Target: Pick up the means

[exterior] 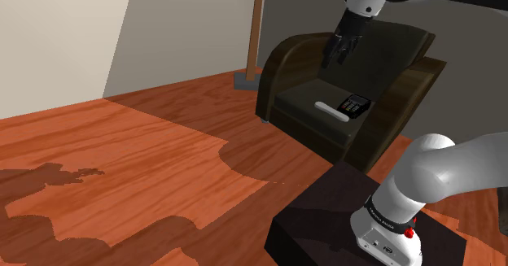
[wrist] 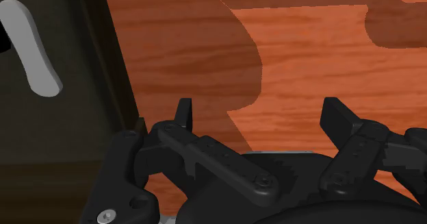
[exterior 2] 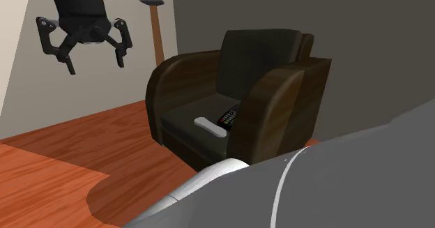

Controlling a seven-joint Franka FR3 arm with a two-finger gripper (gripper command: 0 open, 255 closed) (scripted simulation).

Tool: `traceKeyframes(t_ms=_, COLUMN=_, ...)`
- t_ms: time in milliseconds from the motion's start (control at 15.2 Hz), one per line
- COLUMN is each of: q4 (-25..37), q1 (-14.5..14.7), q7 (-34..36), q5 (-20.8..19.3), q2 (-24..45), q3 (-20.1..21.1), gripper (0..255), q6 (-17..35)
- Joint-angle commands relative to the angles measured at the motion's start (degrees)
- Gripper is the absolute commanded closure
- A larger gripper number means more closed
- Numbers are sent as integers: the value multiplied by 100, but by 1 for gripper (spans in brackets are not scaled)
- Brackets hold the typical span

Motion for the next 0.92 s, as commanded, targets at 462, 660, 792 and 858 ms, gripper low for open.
traceKeyframes(t_ms=462, q4=-359, q1=-204, q7=-723, q5=-308, q2=507, q3=-759, gripper=0, q6=749)
traceKeyframes(t_ms=660, q4=-415, q1=-280, q7=-1038, q5=-405, q2=828, q3=-1088, gripper=0, q6=1080)
traceKeyframes(t_ms=792, q4=-420, q1=-324, q7=-1252, q5=-451, q2=1076, q3=-1308, gripper=0, q6=1301)
traceKeyframes(t_ms=858, q4=-413, q1=-343, q7=-1362, q5=-466, q2=1209, q3=-1418, gripper=0, q6=1410)
